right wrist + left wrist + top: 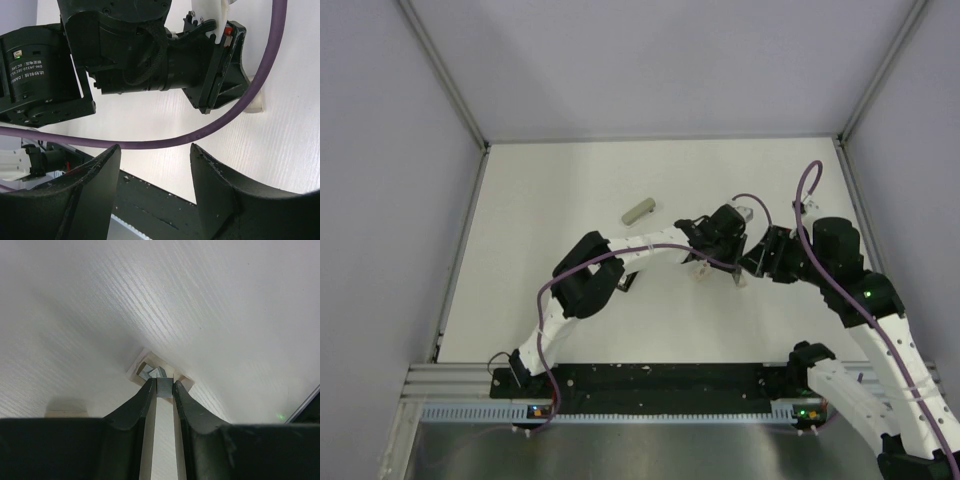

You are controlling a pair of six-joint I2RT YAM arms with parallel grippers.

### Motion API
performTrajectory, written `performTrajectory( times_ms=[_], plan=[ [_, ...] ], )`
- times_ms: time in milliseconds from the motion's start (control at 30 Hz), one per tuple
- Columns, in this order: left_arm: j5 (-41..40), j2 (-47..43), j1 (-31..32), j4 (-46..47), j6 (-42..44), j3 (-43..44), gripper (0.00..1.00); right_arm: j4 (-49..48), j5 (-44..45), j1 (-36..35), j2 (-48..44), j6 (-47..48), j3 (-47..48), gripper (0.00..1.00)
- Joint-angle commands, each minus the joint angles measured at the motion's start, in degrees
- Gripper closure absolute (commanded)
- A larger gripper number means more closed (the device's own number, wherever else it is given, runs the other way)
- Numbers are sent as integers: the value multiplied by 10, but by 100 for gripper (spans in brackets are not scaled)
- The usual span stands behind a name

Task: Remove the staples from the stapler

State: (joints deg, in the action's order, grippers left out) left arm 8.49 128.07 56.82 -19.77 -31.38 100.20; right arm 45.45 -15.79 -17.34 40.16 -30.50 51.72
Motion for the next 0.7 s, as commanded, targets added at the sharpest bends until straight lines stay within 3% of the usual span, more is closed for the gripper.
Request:
performTrajectory(
  times_ms=[0,333,667],
  plan=[
    [-6,13,5,4,2,22,76,-15,-6,6,-7,6,-4,42],
    [-6,18,5,-1,3,24,73,-17,-10,6,-7,6,-4,41],
    [-3,9,5,3,9,24,57,-19,-12,6,-6,6,-7,41]
  ],
)
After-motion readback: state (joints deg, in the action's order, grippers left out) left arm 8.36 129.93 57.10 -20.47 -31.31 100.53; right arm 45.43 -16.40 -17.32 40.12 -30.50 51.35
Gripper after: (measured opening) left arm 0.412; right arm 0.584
